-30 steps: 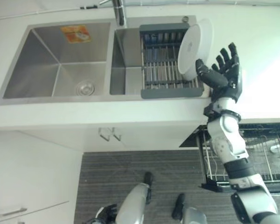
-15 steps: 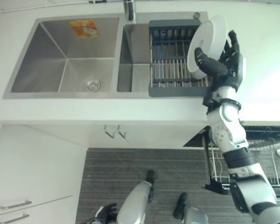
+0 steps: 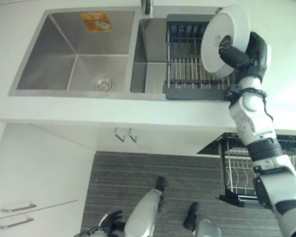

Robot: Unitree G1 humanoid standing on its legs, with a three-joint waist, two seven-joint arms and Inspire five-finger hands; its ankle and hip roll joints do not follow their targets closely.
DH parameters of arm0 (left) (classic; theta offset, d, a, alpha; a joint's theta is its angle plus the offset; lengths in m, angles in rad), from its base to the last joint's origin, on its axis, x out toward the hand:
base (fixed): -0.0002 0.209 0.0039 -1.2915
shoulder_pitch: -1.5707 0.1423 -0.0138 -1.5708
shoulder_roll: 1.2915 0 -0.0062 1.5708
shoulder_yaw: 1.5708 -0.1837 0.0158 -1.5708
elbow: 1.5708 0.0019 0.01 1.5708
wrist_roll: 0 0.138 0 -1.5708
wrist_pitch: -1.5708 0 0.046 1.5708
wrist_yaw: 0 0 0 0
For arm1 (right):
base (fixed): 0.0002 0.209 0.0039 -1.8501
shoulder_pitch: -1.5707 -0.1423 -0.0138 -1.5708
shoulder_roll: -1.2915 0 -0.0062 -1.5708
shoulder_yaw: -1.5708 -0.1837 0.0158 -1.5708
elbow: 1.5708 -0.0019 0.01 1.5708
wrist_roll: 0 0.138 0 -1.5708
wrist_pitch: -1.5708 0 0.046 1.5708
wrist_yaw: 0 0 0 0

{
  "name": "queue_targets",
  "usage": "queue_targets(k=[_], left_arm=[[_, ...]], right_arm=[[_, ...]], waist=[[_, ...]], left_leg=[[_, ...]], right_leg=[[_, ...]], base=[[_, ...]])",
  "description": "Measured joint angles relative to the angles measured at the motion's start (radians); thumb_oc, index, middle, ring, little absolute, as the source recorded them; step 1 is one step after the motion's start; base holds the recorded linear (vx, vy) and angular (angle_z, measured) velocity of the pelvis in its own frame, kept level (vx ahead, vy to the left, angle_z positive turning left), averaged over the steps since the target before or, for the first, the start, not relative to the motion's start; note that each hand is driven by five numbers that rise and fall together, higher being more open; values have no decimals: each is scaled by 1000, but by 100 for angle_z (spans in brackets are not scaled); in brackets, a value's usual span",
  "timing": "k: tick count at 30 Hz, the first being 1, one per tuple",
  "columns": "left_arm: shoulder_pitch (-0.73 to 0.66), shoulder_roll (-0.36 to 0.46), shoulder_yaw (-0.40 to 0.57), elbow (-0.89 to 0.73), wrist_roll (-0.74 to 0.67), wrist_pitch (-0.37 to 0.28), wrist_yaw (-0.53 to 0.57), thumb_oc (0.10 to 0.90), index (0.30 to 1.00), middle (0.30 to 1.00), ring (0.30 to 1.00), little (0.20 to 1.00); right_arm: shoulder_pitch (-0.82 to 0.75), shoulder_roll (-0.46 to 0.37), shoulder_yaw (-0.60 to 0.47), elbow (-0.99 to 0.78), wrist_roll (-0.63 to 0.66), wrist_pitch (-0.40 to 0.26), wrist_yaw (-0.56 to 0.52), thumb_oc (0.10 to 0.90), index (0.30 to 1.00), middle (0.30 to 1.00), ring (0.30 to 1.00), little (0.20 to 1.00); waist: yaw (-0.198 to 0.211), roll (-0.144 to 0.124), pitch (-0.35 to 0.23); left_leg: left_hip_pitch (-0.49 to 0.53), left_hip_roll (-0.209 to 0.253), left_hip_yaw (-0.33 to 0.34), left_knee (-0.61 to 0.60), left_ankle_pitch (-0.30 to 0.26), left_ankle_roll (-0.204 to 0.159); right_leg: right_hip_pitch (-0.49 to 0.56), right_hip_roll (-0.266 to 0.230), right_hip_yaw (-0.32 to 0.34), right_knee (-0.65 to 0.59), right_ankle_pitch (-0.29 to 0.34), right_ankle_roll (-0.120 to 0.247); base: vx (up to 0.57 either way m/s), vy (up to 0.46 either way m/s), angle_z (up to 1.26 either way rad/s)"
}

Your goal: Place the dishes in the dishwasher.

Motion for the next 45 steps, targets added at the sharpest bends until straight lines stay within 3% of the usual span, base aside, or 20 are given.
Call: queue_targets(k=[3,6,10,12,14,17,20,24,30,38,40,45], left_arm=[[0,0,-5,-9,2,-1,3,800,900,900,900,900],[-5,28,-78,-21,204,-5,109,800,900,900,900,900],[-16,55,-100,-41,276,-1,160,800,900,900,900,900],[-25,63,-99,-44,296,-3,170,800,900,900,900,900],[-40,64,-97,-24,364,10,201,800,900,900,900,900],[-73,67,-67,-10,371,23,219,800,900,900,900,900],[-100,70,-39,1,365,30,263,800,900,900,900,900],[-126,64,-30,-13,346,22,289,800,900,900,900,900],[-108,24,-27,-33,345,5,312,800,900,900,900,900],[-36,-45,-23,-48,266,2,272,800,900,900,900,900],[7,-47,-7,-45,262,10,257,800,900,900,900,900],[6,-46,8,-19,237,45,247,800,900,900,900,900]], right_arm=[[-8,-1,8,26,-2,-1,-6,400,300,300,300,300],[-7,3,36,45,-48,1,-46,400,300,300,300,300],[22,23,74,19,-78,-18,-98,400,300,300,300,300],[55,45,73,-16,-111,-40,-125,400,300,300,300,300],[128,55,75,-170,-119,-52,-162,400,300,300,300,300],[200,60,93,-308,-159,-99,-168,400,300,300,300,300],[300,60,87,-415,-172,-170,-192,400,300,300,300,300],[435,56,56,-509,-179,-217,-209,400,300,300,300,300],[642,34,-41,-551,-177,-235,-208,400,300,300,300,300],[860,6,-189,-594,-151,-250,-155,400,300,300,300,300],[958,-15,-226,-641,-126,-261,-67,400,300,300,300,300],[1006,-16,-246,-651,-87,-262,21,400,300,300,300,300]], waist=[[3,-2,1],[2,-12,1],[-3,-24,-2],[-8,-41,-7],[-15,-61,-17],[-53,-84,-38],[-130,-102,-127],[-197,-79,-182],[-273,-50,-207],[-338,-50,-208],[-345,-58,-214],[-395,-58,-214]], left_leg=[[5,0,-9,-1,5,-1],[37,1,-10,-24,15,-6],[66,7,-2,-41,23,-5],[86,13,7,-52,23,-7],[94,24,25,-53,21,-9],[127,41,54,-55,17,-12],[145,63,84,-64,9,-24],[156,90,124,-73,5,-30],[175,118,180,-90,7,-41],[183,150,219,-105,12,-57],[206,159,237,-122,11,-67],[214,167,258,-123,9,-70]], right_leg=[[14,4,-15,-5,1,-1],[36,5,-16,-12,2,-2],[52,8,-6,-16,5,-2],[65,9,5,-24,6,-2],[65,21,23,-32,12,-6],[84,33,56,-41,18,-8],[80,52,98,-44,23,-16],[59,69,141,-38,28,-27],[27,83,204,-16,26,-30],[-6,113,243,-7,28,-44],[-2,122,261,-4,20,-49],[-7,130,283,-2,23,-52]], base=[[-49,-40,12],[-112,-42,1],[-67,-69,-8],[-104,-89,-15],[-55,-60,-28],[-60,-51,-32],[-106,-46,-36],[-72,-27,-42],[-26,-12,-33],[3,-27,-18],[-25,-9,-23],[-16,21,-17]])
